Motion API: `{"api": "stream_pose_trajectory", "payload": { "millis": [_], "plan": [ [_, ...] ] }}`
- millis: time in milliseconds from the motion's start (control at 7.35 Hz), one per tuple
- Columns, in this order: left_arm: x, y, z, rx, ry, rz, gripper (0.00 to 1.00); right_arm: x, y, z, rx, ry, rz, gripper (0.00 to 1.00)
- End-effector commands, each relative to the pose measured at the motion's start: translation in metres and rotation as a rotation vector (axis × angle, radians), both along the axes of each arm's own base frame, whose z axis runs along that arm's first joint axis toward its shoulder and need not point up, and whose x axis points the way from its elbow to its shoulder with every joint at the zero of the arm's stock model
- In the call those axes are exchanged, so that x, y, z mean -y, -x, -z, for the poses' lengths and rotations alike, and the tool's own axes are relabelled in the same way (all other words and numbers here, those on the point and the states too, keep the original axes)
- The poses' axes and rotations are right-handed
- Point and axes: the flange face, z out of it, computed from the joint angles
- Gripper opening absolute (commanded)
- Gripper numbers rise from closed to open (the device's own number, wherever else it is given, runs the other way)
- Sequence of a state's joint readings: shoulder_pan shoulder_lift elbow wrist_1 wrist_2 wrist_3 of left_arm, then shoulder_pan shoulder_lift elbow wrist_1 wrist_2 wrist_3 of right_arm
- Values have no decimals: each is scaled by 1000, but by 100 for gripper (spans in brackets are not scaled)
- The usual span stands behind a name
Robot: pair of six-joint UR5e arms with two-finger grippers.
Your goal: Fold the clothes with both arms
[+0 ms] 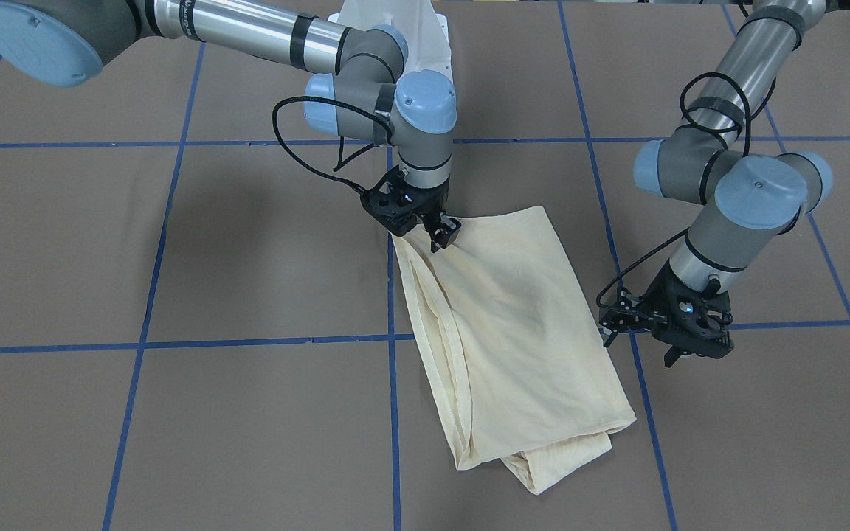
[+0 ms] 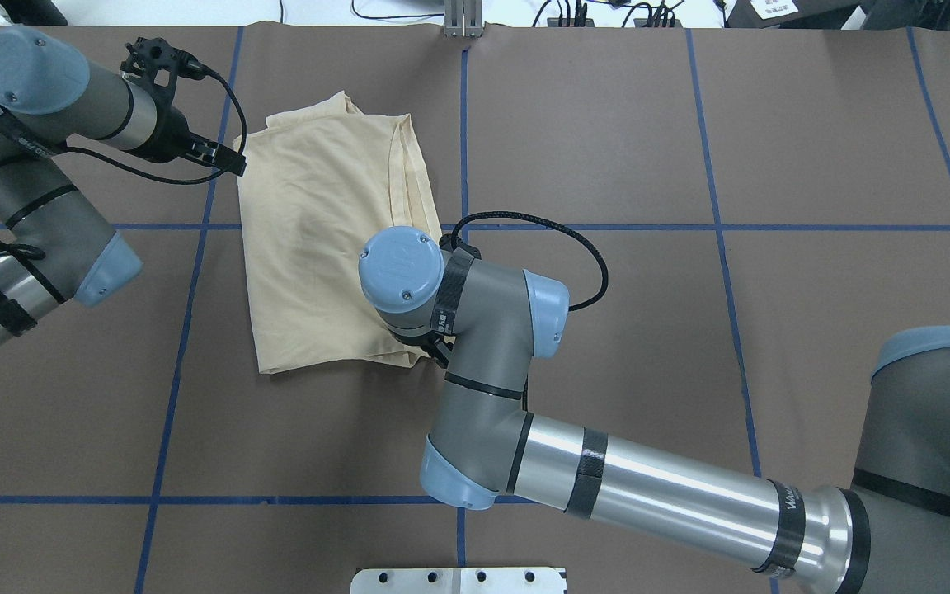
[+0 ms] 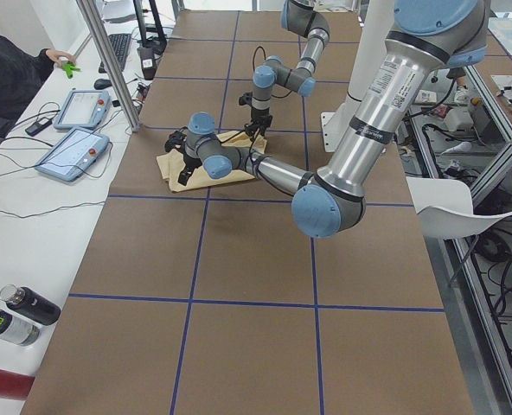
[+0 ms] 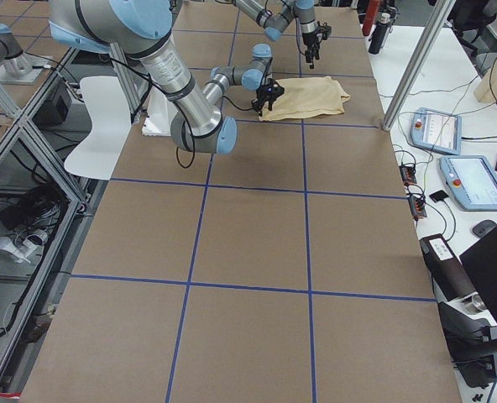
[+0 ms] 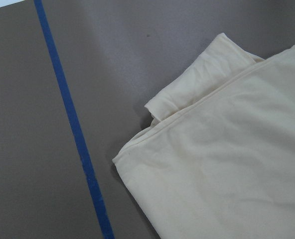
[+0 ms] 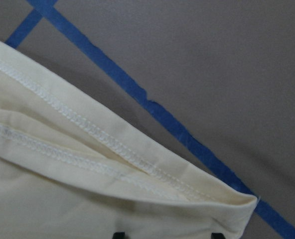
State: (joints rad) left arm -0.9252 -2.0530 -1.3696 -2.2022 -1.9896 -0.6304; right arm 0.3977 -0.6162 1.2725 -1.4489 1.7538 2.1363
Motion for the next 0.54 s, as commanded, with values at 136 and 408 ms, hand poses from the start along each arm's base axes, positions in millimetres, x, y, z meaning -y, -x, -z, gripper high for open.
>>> {"api": "stream_pose_trajectory", "payload": {
  "millis": [136, 408],
  "plan": [
    [-1, 1, 1, -2, -3, 0, 100, -6, 4, 1, 2, 19, -20, 15],
    [-2, 1, 6, -7, -9, 0, 100, -8, 5, 7, 13, 34, -35, 0]
  ]
}}
